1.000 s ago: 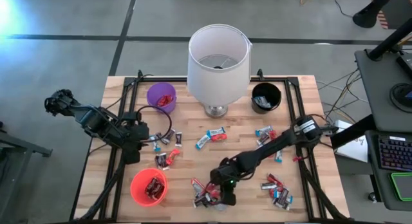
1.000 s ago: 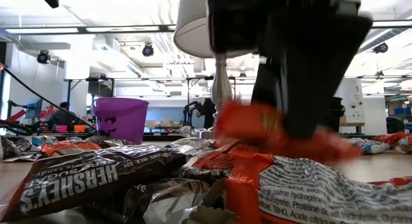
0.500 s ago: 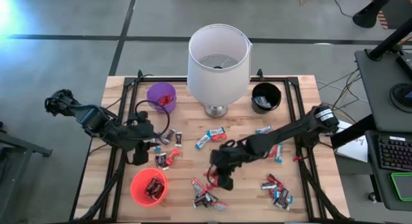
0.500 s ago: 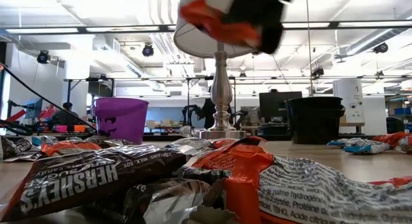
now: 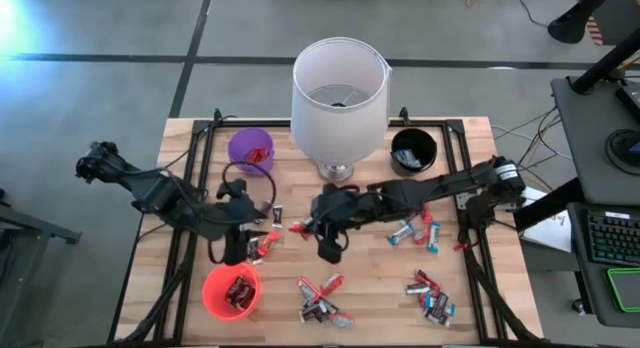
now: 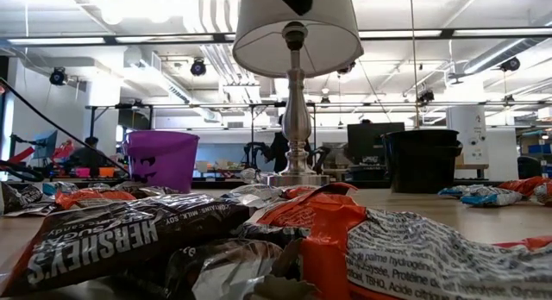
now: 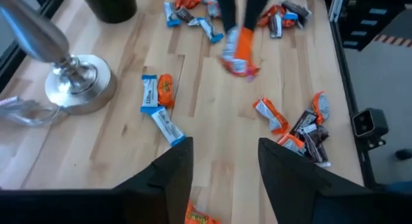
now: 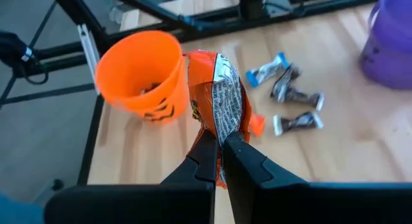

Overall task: Sort candy
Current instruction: Put the orange chocolate into the purple bucket

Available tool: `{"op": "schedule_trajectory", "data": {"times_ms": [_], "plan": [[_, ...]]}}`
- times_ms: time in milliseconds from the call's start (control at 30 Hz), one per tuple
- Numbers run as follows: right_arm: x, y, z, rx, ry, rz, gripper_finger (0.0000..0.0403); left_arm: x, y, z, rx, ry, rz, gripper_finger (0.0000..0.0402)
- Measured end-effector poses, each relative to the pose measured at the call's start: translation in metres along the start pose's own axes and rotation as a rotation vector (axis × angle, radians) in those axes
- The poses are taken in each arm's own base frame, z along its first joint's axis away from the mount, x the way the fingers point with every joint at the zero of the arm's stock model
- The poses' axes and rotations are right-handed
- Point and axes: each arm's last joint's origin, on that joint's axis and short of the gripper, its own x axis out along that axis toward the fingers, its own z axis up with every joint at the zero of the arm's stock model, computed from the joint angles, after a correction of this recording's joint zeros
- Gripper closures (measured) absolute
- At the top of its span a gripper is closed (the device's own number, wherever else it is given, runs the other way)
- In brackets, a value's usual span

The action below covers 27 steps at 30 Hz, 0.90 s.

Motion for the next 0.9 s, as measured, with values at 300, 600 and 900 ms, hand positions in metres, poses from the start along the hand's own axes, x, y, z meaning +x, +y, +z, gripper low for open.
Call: {"op": "schedule_trajectory", "data": {"times_ms": [300,600,900], "plan": [[-0.003,-0.002,0.017,-0.035,-0.036,-0.002,0.0394,0.038,-0.019,0.006,0.146,0.011,0.012,0.0219],[-0.001,-0.002,0.015,-0.034,-0.028,-0.002,0.0394,0.055,-0.014,0.012,0.112,0.007,0.049,0.0224],[0.000,0.000,0.011,-0.044,0.005,-0.004,0.0394,0.046,-0.009,0.019,0.088,-0.061,0.048,0.0223]]}}
